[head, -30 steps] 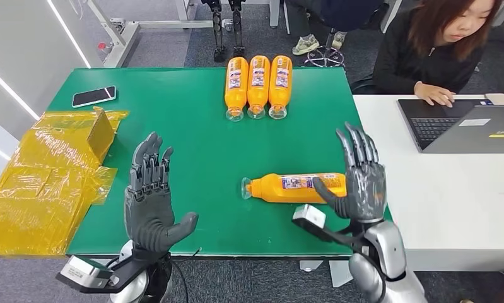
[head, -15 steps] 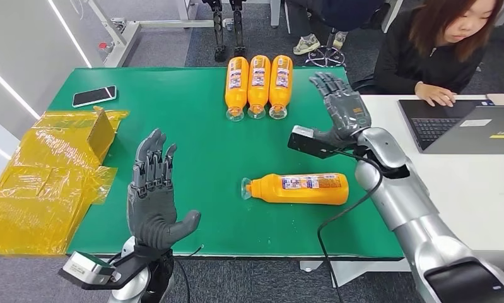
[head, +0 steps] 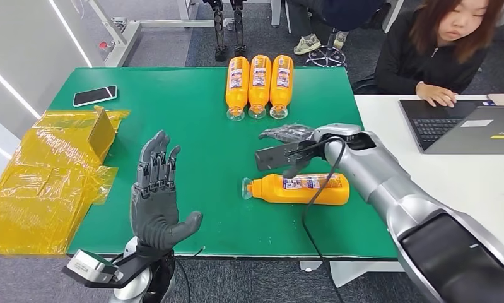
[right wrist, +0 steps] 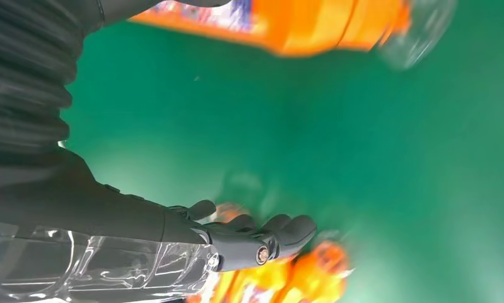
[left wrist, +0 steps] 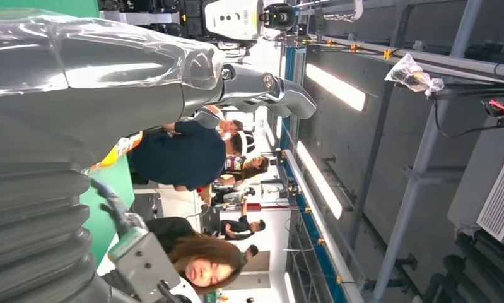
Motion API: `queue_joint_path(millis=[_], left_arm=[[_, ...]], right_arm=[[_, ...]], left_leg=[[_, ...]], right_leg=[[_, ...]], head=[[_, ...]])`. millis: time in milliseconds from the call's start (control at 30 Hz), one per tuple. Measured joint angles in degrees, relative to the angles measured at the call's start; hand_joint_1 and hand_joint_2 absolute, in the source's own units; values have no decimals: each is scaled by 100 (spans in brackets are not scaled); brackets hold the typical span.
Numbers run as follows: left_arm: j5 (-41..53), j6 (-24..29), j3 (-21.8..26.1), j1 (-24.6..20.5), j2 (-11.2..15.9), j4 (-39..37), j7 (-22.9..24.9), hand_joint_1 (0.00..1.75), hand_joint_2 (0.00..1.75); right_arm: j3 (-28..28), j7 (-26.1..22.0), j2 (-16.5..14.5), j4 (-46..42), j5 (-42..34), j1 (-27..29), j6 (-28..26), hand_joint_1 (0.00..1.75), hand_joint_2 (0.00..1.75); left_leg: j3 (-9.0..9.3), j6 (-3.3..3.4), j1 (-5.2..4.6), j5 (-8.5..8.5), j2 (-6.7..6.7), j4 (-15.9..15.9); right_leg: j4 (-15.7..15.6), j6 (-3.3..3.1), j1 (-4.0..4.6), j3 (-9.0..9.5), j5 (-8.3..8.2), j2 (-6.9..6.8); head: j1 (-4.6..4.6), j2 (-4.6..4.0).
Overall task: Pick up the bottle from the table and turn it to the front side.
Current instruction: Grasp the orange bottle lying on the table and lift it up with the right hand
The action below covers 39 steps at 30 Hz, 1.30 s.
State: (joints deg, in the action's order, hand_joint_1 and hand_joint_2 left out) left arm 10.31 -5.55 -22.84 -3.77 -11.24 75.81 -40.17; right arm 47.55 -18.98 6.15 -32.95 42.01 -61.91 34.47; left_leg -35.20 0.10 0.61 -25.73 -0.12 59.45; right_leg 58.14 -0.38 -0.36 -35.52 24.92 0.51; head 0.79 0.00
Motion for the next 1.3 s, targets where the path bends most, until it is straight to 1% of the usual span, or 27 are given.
queue_joint_path(millis=[100,267,400,567,700,767,833,900,967,1033,1133,1200,1300], left_arm=[[1,2,0,14,8,-8,0,0,175],[-2,7,0,55,15,-10,0,0,175],[-20,25,1,71,16,-10,0,0,175],[-55,68,19,145,34,-10,1,0,175],[-70,74,32,201,52,-10,2,0,175],[-74,78,34,207,53,-10,2,0,175],[-85,88,37,220,52,-9,2,0,175],[-97,99,42,242,52,-6,2,0,175],[-103,107,51,268,52,5,9,0,175],[-104,110,61,289,52,23,31,0,175],[-105,104,67,295,50,37,52,0,175],[-105,95,68,294,47,44,57,0,175],[-104,80,68,291,41,70,66,0,175]], right_arm=[[466,50,-5,46,-274,-22,69,0,175],[1135,130,8,188,-527,-27,137,0,175],[1594,126,111,349,-702,87,35,0,175],[2024,86,334,502,-872,376,-327,0,175],[2162,32,513,611,-1163,607,-794,0,175],[2194,5,594,638,-1286,728,-1122,0,175],[2202,-27,677,640,-1405,902,-1549,46,175],[2200,-34,730,629,-1500,1111,-2035,134,175],[2179,16,758,587,-1527,1374,-2599,175,175],[2134,105,795,485,-1484,1635,-3089,175,175],[2008,261,928,170,-1342,1958,-3542,175,175],[1889,380,1065,-136,-1229,2144,-3709,175,175],[1653,553,1296,-665,-998,2385,-3771,175,175]], left_leg=[[0,0,0,0,0,0],[0,0,-1,0,1,2],[1,1,-1,0,-2,4],[1,1,-1,-1,-6,3],[14,1,0,-5,-4,2],[33,4,1,-10,-2,0],[57,8,1,-18,-3,-3],[93,7,3,-31,-3,-5],[145,6,5,-51,-2,-6],[204,9,8,-75,1,-7],[283,3,9,-124,4,-7],[318,11,7,-132,1,-6],[320,28,4,-119,-2,-4]], right_leg=[[-1,0,0,0,0,0],[-3,1,-1,0,0,0],[-4,1,-1,0,0,-2],[-5,1,0,0,1,-4],[-8,3,1,11,4,-2],[-13,8,2,30,11,-1],[-18,15,3,59,20,-2],[-23,17,5,95,33,-2],[-31,17,9,143,52,-1],[-38,29,13,196,84,0],[-46,46,14,270,132,1],[-49,47,12,308,136,-1],[-51,41,9,319,108,-2]], head=[[0,0],[1,0],[0,0],[0,0],[0,0],[0,0],[2,0],[2,0],[2,0],[2,0],[2,0],[1,0],[1,0]])
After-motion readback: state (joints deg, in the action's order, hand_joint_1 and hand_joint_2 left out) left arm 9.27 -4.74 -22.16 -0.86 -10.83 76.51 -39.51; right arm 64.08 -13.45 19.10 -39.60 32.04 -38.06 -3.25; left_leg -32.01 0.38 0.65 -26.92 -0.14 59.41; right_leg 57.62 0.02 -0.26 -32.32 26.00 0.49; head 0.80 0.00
